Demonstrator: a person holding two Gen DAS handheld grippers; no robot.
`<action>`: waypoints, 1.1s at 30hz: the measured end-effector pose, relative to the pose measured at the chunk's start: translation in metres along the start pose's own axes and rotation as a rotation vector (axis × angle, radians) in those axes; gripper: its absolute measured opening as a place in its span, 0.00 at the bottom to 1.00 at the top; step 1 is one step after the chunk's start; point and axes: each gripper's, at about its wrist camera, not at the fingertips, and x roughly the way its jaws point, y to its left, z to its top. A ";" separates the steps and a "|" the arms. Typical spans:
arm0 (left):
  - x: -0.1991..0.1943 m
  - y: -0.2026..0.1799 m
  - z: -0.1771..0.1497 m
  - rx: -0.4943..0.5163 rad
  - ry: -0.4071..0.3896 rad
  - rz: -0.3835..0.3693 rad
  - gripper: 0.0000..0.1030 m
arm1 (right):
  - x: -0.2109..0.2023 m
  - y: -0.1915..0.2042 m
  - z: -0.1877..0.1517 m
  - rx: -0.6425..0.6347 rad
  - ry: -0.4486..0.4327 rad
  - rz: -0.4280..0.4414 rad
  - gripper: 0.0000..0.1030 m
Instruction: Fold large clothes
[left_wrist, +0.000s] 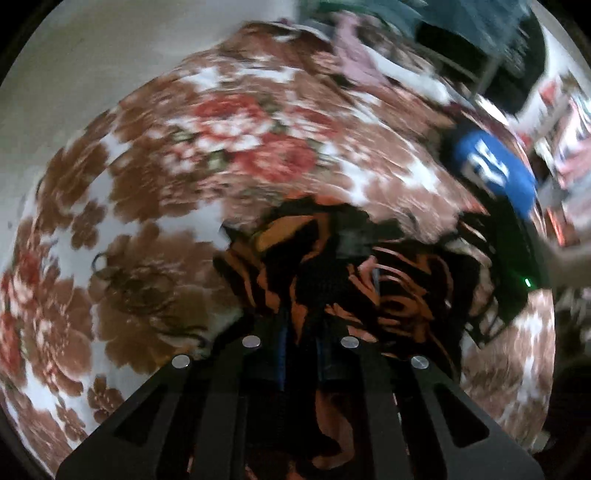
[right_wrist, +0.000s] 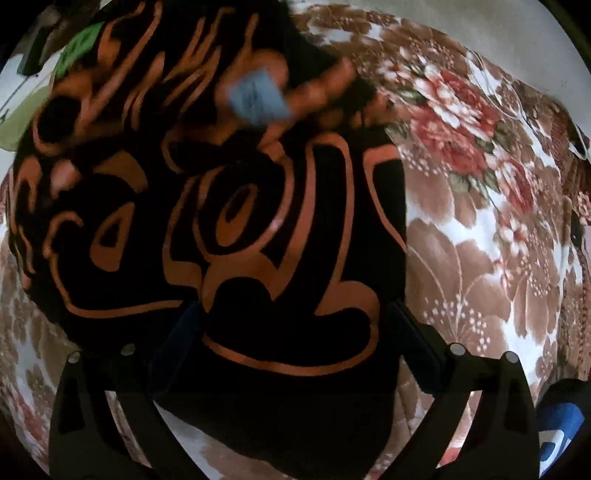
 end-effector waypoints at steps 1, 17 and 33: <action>0.003 0.008 0.001 -0.016 0.000 -0.003 0.10 | 0.002 -0.002 -0.002 0.016 0.007 -0.002 0.95; 0.058 0.065 -0.034 -0.180 0.035 0.075 0.90 | 0.002 -0.022 -0.027 0.218 0.031 -0.052 0.95; -0.033 0.045 -0.116 0.405 0.247 0.134 0.83 | -0.060 0.062 0.076 0.122 -0.178 0.144 0.95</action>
